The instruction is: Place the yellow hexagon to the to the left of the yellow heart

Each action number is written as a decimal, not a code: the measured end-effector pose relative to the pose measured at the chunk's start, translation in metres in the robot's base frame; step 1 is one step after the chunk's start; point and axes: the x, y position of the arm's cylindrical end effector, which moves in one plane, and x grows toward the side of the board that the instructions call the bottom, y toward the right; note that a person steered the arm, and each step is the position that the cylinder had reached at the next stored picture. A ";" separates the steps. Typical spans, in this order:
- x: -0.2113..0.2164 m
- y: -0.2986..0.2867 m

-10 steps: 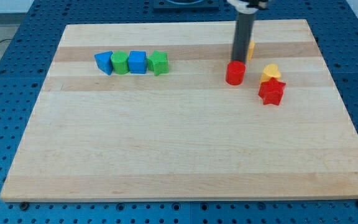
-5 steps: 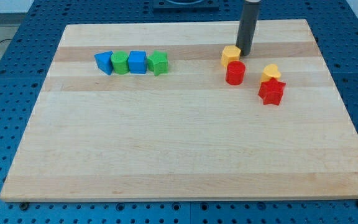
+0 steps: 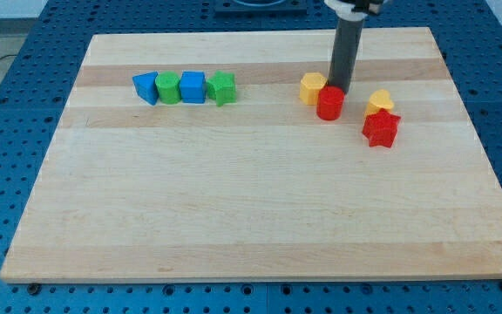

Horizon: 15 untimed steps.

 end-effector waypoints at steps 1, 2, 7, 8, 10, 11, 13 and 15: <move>-0.015 0.000; -0.054 -0.005; -0.002 -0.013; -0.003 -0.033; -0.002 -0.082; 0.010 -0.087; 0.036 -0.070; 0.027 -0.026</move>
